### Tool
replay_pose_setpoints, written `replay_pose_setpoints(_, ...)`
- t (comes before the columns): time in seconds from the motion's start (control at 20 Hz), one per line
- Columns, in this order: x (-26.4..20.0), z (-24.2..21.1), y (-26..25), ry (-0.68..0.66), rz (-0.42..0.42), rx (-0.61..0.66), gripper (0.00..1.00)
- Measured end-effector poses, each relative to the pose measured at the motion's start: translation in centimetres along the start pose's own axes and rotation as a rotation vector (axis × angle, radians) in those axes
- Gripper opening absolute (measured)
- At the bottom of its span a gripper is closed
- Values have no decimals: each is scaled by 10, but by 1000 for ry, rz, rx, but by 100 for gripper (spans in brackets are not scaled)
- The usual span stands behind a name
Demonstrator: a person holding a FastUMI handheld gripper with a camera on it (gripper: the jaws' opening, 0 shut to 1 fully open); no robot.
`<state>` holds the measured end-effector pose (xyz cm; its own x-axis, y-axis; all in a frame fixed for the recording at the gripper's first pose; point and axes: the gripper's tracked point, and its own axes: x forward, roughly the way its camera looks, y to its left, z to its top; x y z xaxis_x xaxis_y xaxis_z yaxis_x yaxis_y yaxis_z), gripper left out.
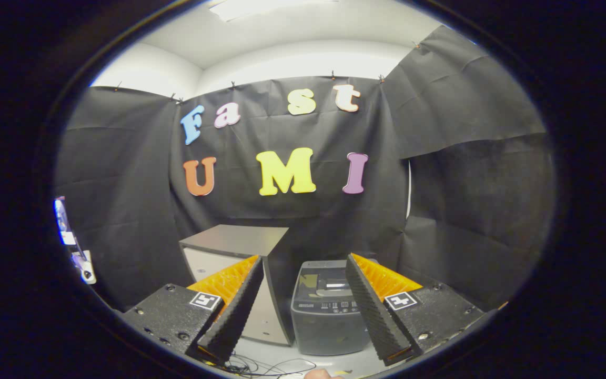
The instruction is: Put the clothes into the washing machine and then close the washing machine lid.
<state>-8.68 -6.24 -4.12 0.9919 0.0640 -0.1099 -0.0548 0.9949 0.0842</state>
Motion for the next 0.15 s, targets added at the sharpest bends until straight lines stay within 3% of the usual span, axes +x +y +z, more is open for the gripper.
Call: replay_pose_setpoints(0.15, -46, -1, -17, -7, 12, -15, 98)
